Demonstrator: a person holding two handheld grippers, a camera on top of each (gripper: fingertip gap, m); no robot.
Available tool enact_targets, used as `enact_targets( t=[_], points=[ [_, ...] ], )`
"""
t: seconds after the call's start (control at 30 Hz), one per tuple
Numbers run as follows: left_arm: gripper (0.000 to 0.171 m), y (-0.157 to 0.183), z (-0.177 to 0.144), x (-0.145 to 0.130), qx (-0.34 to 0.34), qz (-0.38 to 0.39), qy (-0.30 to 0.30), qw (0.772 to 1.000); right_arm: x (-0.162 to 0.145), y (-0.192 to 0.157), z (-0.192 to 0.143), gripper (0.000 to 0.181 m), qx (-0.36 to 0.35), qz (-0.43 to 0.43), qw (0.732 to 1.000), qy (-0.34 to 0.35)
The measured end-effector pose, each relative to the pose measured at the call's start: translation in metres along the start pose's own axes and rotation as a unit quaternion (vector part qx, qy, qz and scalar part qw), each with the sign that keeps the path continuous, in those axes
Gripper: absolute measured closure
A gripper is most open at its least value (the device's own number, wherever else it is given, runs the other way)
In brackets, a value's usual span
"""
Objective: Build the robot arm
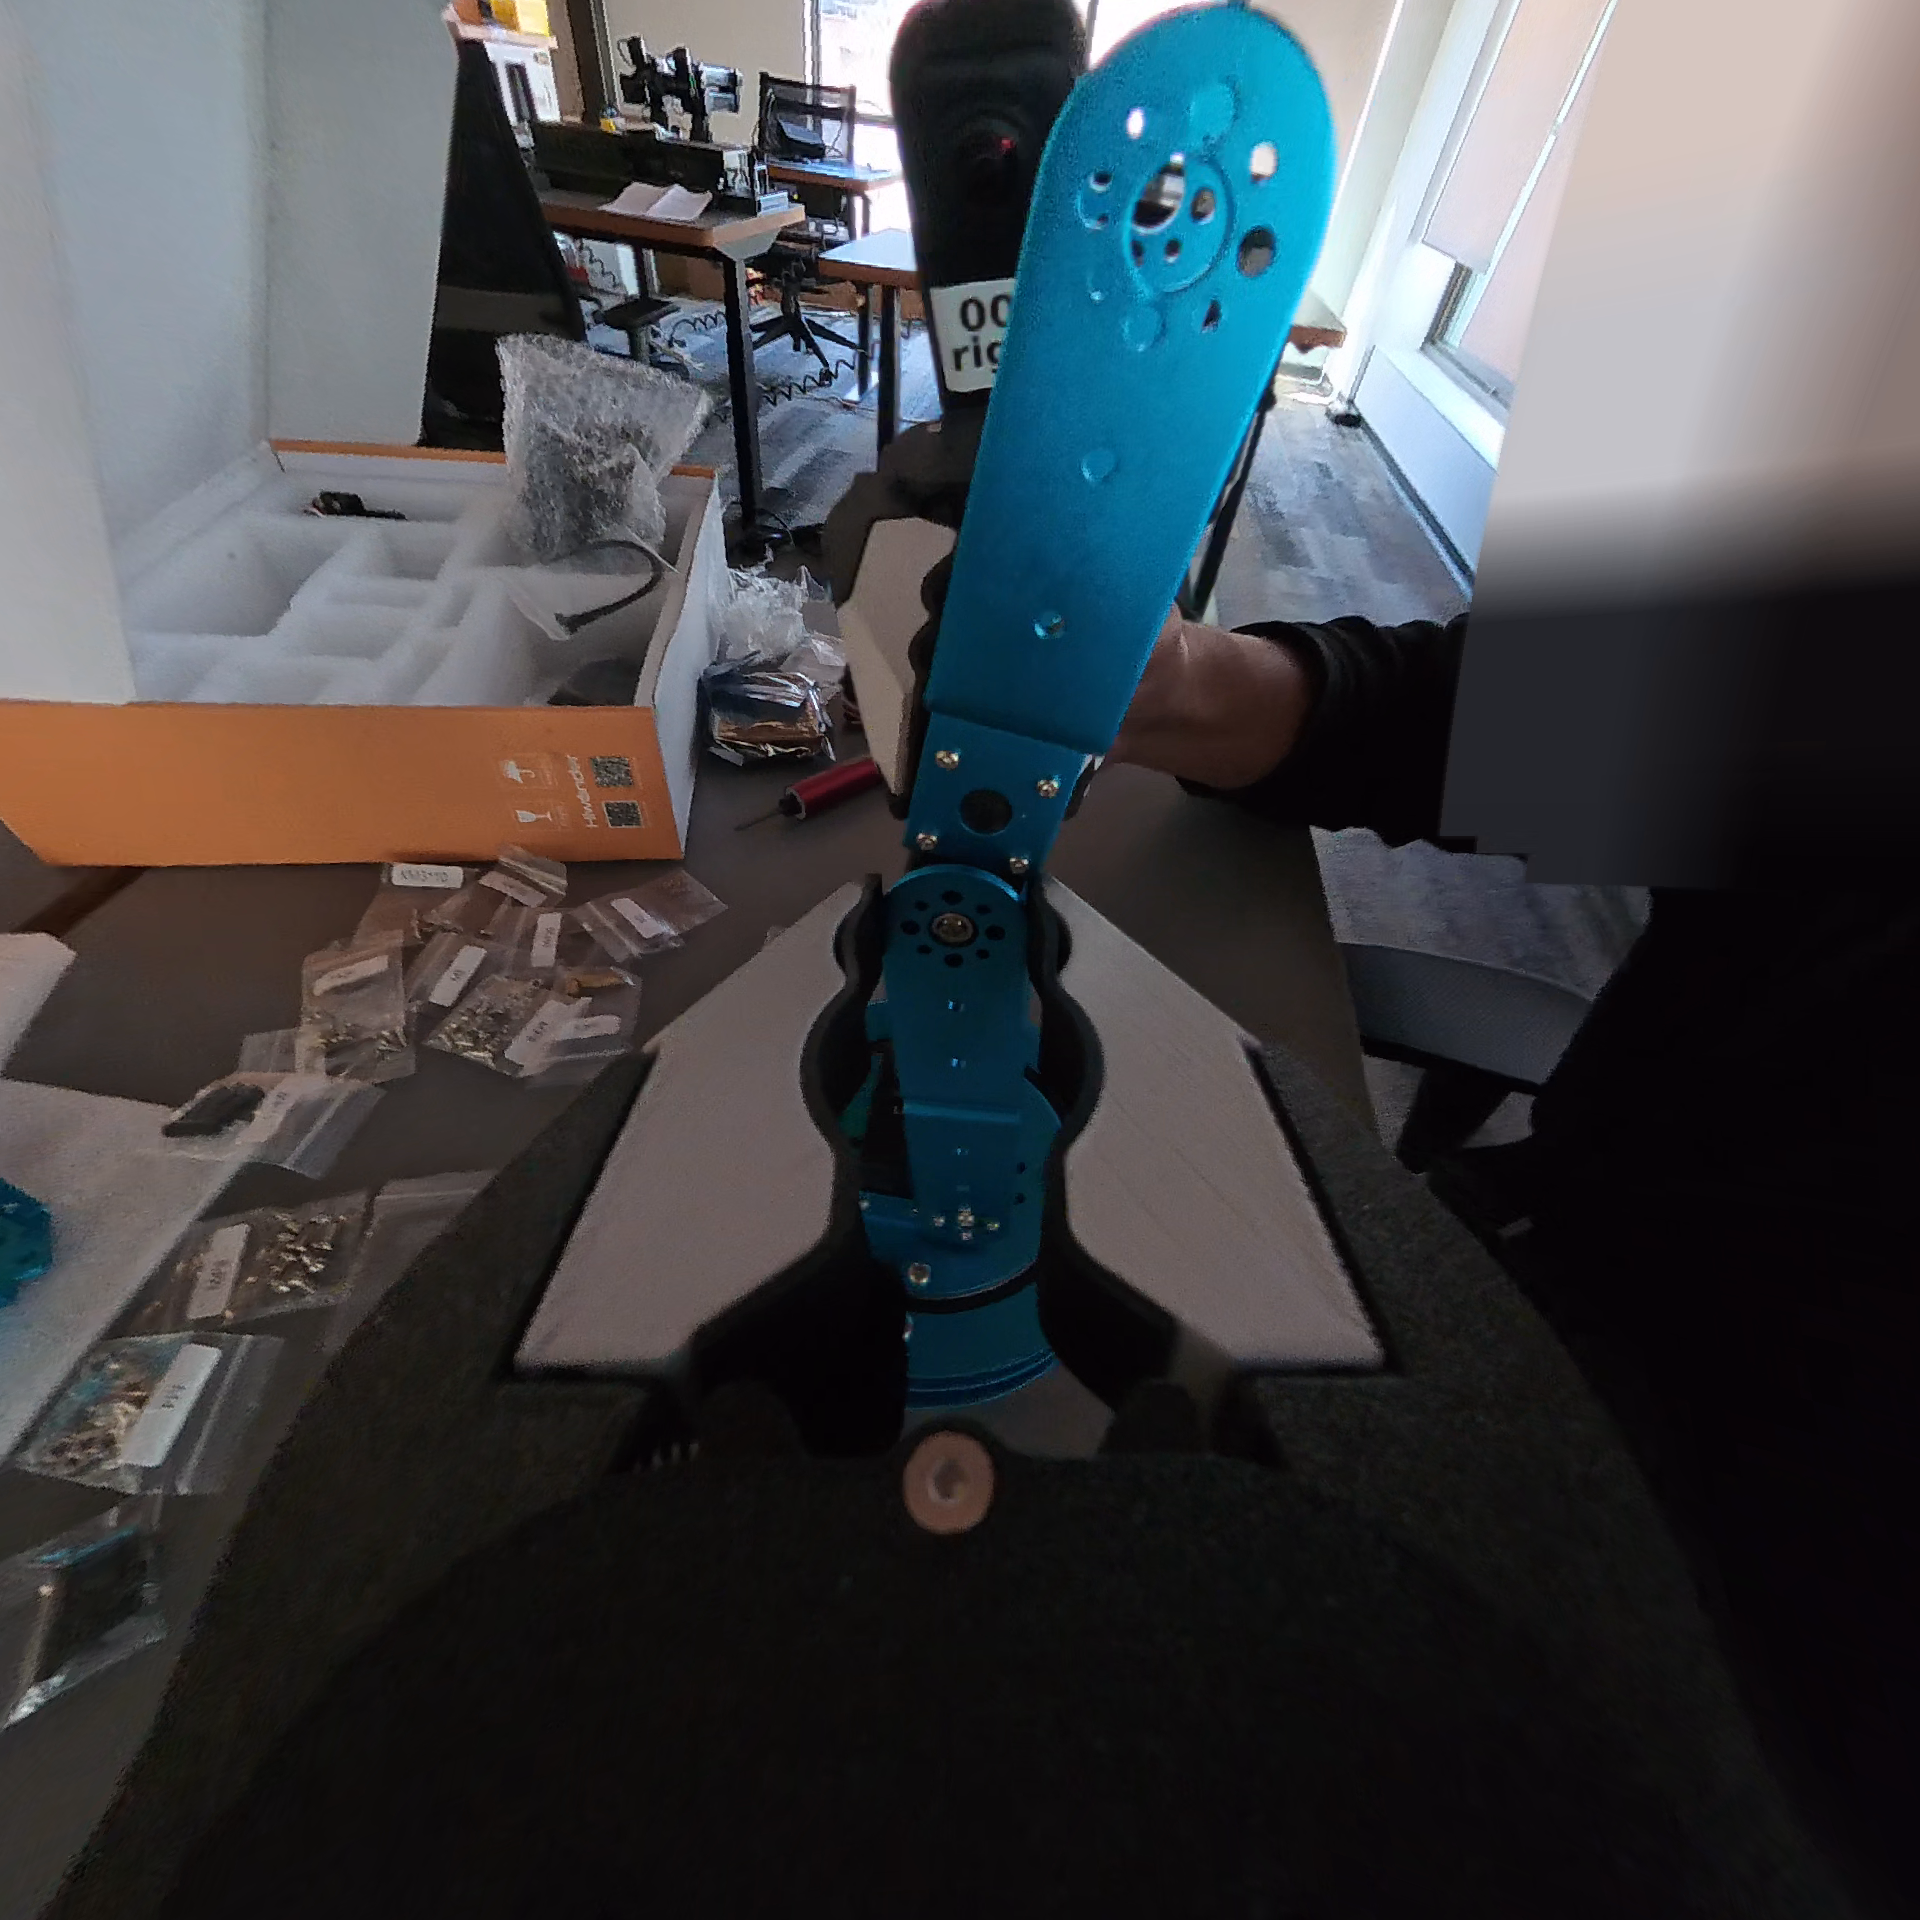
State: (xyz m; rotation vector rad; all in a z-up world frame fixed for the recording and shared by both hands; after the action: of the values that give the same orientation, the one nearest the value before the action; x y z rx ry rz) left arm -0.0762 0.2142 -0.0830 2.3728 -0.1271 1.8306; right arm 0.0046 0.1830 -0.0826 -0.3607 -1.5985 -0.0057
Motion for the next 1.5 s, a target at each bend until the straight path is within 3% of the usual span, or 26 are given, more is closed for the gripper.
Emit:
enact_targets(
  t=[0.03, 0.17, 0.37, 0.5, 0.6, 0.87, 1.5],
  points=[
    [0.145, 0.001, 0.0, 0.0, 0.002, 0.012, 0.003, 1.0, 0.0, 0.0, 0.0, 0.155, 0.005, 0.008, 1.0, 0.002],
    [0.138, 0.004, 0.005, 0.005, 0.013, 0.038, 0.011, 0.999, 0.0, 0.001, -0.001, 0.155, 0.007, 0.01, 1.0, 0.009],
    [0.143, 0.006, 0.01, 0.013, -0.013, 0.048, 0.009, 0.999, 0.0, -0.001, -0.002, 0.155, -0.017, -0.033, 0.999, 0.008],
    [0.149, 0.002, 0.011, 0.014, -0.051, -0.01, 0.017, 0.998, -0.01, -0.002, -0.01, 0.139, -0.026, -0.068, 0.997, -0.015],
    [0.151, 0.001, 0.012, 0.014, -0.059, -0.011, 0.041, 0.997, -0.024, 0.002, -0.017, 0.146, -0.028, -0.05, 0.998, -0.033],
    [0.152, 0.001, 0.014, 0.014, -0.032, 0.028, 0.102, 0.994, -0.032, 0.003, -0.006, 0.156, -0.017, -0.024, 0.999, 0.03],
    [0.152, 0.001, 0.015, 0.013, -0.046, 0.018, 0.118, 0.992, -0.032, 0.003, -0.006, 0.156, -0.008, -0.016, 0.999, 0.03]
  ],
)
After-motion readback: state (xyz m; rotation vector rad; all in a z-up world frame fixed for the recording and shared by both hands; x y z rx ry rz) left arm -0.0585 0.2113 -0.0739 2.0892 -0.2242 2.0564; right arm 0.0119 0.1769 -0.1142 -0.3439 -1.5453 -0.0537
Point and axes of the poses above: each gripper's, where its closed fingertips meet, z out along the fingers, x out of its top, y = z × x across the jaws, the point moved 4 cm from there along -z, back along the fingers, and after that the axes turned 9 degrees about x, right-handed, at the moved point
